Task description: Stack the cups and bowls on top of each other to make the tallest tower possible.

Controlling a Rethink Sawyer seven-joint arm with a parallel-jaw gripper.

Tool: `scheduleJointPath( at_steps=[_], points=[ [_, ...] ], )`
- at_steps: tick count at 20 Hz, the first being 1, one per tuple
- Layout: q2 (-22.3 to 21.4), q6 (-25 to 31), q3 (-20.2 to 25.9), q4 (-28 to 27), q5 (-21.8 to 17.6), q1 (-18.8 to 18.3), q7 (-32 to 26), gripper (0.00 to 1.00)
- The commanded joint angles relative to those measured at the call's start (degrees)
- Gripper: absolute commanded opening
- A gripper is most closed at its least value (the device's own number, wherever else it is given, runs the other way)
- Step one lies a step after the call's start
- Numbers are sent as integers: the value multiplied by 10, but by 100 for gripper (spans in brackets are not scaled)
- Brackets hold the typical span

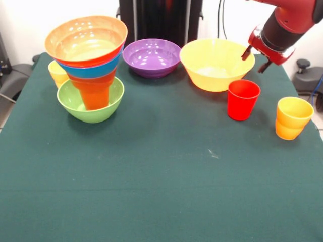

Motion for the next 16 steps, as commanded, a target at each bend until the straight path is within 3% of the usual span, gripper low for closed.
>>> scheduleJointPath(
  at_steps=[1,16],
  points=[
    [46,2,33,-40,-24,11,95,100],
    [106,1,-20,-59,-53,32,82,100]
  ],
)
